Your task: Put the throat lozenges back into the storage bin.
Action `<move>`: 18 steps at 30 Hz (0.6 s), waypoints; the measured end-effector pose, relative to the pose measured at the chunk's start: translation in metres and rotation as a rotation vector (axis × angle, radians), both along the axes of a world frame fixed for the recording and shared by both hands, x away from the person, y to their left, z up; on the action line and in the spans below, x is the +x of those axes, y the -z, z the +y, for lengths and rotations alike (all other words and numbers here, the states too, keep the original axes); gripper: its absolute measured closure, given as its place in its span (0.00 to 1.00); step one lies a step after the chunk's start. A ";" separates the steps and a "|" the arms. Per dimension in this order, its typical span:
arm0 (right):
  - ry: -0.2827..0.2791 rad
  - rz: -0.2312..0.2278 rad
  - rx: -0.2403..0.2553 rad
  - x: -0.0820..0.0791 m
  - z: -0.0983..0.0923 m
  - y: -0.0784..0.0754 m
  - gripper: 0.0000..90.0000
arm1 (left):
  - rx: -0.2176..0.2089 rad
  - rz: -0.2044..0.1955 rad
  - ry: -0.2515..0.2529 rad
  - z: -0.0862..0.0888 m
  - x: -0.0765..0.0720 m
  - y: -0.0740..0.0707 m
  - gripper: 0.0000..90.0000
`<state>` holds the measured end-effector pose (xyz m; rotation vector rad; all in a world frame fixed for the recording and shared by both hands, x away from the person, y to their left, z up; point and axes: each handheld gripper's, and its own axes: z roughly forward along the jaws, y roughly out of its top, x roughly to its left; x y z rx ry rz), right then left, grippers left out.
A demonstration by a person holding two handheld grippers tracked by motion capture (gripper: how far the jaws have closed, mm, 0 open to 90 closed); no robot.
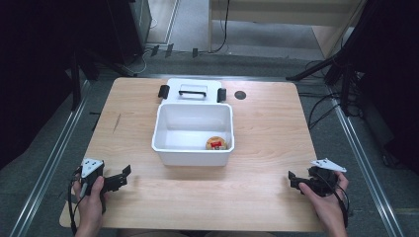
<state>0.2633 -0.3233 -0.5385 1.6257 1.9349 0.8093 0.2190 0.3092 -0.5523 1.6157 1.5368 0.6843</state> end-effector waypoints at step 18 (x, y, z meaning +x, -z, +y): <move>0.079 -0.160 0.079 -0.031 -0.020 0.009 0.01 | -0.007 0.004 0.001 0.001 0.000 0.000 0.00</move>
